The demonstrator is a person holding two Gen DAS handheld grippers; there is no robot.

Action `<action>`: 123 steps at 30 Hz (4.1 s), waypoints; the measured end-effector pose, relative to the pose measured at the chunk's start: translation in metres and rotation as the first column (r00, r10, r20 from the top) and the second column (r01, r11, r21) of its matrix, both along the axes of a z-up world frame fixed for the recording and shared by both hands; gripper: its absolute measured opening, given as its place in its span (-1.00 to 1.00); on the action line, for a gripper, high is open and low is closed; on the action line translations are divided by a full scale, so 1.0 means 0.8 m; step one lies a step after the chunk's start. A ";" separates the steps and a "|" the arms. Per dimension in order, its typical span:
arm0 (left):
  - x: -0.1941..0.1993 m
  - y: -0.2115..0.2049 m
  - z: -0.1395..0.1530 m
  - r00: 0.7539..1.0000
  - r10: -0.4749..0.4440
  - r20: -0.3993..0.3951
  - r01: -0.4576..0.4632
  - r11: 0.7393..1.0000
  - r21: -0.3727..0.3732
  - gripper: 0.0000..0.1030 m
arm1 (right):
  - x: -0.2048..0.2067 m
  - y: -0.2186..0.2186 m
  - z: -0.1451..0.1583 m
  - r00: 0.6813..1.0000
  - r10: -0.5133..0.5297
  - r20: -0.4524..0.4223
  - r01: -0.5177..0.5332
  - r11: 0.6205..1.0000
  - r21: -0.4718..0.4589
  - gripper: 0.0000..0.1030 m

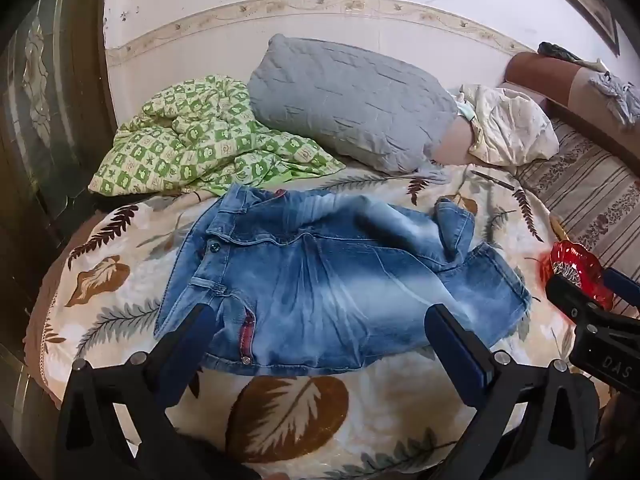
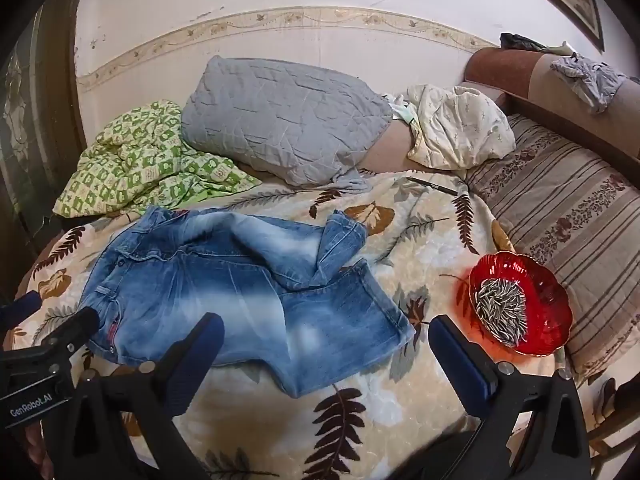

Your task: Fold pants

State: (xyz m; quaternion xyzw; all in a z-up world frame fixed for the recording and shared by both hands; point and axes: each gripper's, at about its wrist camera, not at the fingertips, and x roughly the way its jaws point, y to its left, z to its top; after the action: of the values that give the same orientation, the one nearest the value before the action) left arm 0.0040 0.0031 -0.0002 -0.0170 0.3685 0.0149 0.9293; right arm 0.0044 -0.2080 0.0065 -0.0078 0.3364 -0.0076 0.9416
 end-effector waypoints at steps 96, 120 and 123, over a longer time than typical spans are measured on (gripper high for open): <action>-0.009 -0.006 -0.006 1.000 -0.004 0.006 0.004 0.999 0.044 1.00 | 0.002 0.001 -0.006 1.000 0.005 -0.029 -0.005 1.000 0.002 1.00; 0.013 -0.101 -0.097 0.932 -0.326 -0.158 0.310 0.943 -0.117 1.00 | -0.009 -0.124 -0.077 0.985 0.088 -0.147 -0.079 0.995 0.068 1.00; 0.018 -0.132 -0.110 0.926 -0.331 -0.183 0.327 0.943 -0.056 1.00 | 0.010 -0.148 -0.085 0.979 0.089 -0.185 -0.071 0.992 0.103 1.00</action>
State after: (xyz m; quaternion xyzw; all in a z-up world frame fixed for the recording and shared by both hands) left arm 0.0183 -0.1025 -0.0885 0.0350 0.4532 -0.1441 0.8790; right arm 0.0127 -0.3267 -0.0612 0.0234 0.4239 0.0474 0.9041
